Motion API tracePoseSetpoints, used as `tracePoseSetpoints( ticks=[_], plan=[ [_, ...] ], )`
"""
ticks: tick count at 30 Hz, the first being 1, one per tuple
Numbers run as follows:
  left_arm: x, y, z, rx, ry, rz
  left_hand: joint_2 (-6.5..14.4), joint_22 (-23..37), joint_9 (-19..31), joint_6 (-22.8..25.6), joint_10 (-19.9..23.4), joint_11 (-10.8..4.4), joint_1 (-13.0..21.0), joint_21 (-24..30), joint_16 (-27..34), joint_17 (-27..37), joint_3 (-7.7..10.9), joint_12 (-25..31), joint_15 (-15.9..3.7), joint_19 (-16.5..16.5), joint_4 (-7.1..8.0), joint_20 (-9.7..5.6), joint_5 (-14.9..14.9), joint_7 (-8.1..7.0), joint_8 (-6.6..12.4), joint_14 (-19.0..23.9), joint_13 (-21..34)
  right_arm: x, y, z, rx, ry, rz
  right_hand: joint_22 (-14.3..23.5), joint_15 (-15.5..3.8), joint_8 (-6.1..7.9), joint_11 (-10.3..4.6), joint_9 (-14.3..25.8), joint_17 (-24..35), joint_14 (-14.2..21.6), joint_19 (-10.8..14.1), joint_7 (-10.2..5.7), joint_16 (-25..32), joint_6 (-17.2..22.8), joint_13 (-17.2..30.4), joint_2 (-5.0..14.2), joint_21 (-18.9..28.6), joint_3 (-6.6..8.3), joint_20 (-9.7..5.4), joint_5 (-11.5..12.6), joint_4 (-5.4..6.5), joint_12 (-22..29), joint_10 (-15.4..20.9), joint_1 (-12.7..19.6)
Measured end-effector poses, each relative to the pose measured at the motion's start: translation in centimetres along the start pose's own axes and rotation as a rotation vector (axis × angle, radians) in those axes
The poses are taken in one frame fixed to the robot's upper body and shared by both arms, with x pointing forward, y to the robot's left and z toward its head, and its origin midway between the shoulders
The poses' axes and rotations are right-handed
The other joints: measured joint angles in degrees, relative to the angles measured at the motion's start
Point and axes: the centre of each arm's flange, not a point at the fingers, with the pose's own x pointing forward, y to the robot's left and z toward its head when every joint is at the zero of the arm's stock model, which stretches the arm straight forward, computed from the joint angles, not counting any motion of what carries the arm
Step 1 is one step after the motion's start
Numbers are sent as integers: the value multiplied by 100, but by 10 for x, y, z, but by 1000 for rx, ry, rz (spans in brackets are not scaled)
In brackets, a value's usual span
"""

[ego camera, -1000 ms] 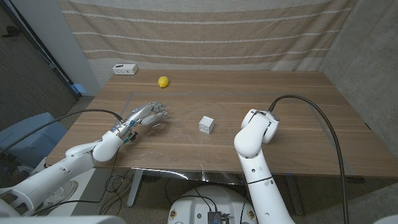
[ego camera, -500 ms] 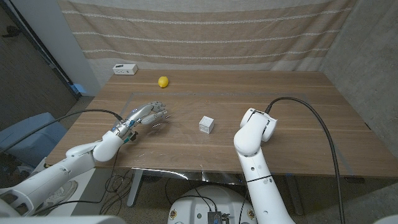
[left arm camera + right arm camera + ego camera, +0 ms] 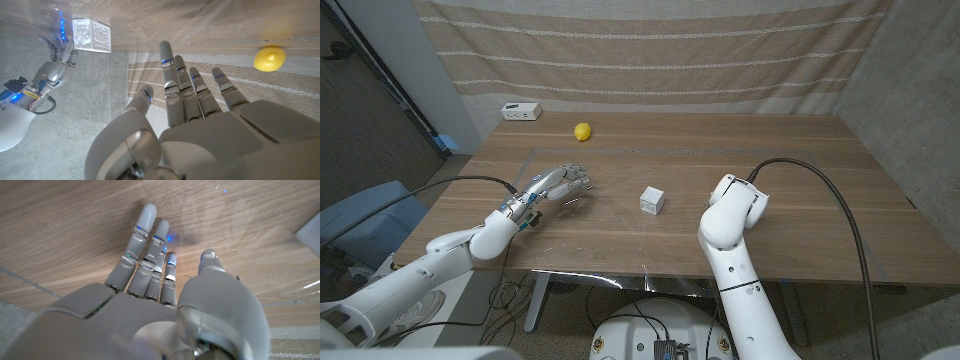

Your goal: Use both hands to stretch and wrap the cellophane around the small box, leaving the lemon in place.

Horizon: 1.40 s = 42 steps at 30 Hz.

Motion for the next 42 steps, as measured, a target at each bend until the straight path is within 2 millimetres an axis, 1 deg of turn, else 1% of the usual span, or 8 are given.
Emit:
tracePoseSetpoints(
  ticks=[12, 22, 27, 32, 33, 38, 39, 42],
  plan=[
    [2, 1, -4, -2, 12, 3, 22, 0, 0, -30, -32, 30, -25, 0, 0, 0, 22, -61, 8, 0, 22, 0, 0, -30, -42, -52, 29, 18, -13, -5, 166, -95, 34, 1, 42, -40, 0, 0, 28, -27, 34, 19, -62, -85, 1, 11, 32, 98, -33, 0, -34, -62, -129, 73],
    [5, 2, -7, 0, 18, 5, 16, -1, -1, -60, -52, 50, -77, 0, 0, 0, 45, -83, 10, 0, 44, 0, 0, 0, -41, -50, 28, 34, -17, -8, 240, -115, 65, 17, -178, -46, 88, -1, 117, 630, 724, 123, 97, -225, 52, -43, 325, 161, -388, -38, -21, 67, 47, 18],
    [7, 3, -9, 2, 21, 5, 55, -1, -1, -60, -71, 32, -116, 0, 0, 0, 69, -90, 10, 0, 68, 0, 0, -1, -41, -50, 28, 40, -37, -16, 253, -114, 28, 11, -298, -46, 156, -1, 134, 1061, 1122, 177, 174, -234, 77, -170, 476, 48, -562, -60, 133, 188, 279, -296],
    [9, 3, -11, 3, 25, 5, 54, -1, -1, -60, -71, 32, -114, 0, 0, -1, 71, -105, 10, 0, 70, 0, 0, -1, -41, -50, 28, 46, -35, -17, 286, -114, 70, 0, -308, -46, 154, -1, 81, 1124, 1180, 242, 166, -250, 73, -224, 520, -12, -603, -60, 193, 228, 337, -412],
    [9, 3, -11, 3, 25, 5, 53, -1, -1, -60, -70, 32, -114, 0, 0, 0, 80, -105, 10, 0, 80, 0, 0, -1, -41, -50, 28, 49, -49, -20, 271, -115, 45, 0, -306, -45, 154, 0, 66, 1122, 1180, 248, 138, -244, 65, -215, 520, -6, -603, -60, 199, 228, 337, -458],
    [12, 2, -12, 3, 27, 6, 53, -1, -1, -60, -70, 32, -114, 0, 1, -1, 123, -126, 10, 0, 76, 0, 0, -1, -52, -49, 28, 51, -28, -11, 298, -150, 151, 0, -231, -15, 280, 17, -11, 1136, 1221, 361, 80, -128, 54, -221, 521, -33, -644, -60, 268, 229, 463, -574],
    [13, 2, -12, 2, 25, 5, 53, -1, -1, -60, -70, 32, -114, 0, 1, -1, 123, -126, 9, 0, 76, 0, 0, -1, -63, -51, 27, 61, -58, -22, 262, -130, 91, 0, -212, -8, 299, 18, -29, 1154, 1254, 381, 65, -109, 38, -233, 521, -42, -635, -60, 277, 229, 482, -582],
    [14, 2, -12, 3, 25, 6, 53, -1, -1, -82, -70, 32, -114, 0, 1, -1, 137, -126, -10, 0, 89, 0, 0, -23, -63, -70, 27, 66, -58, -22, 258, -137, 126, -27, -203, 74, 318, 17, -92, 1164, 1283, 382, -11, 101, 11, -245, 521, -82, -645, -60, 329, 229, 501, -683]
  ],
)
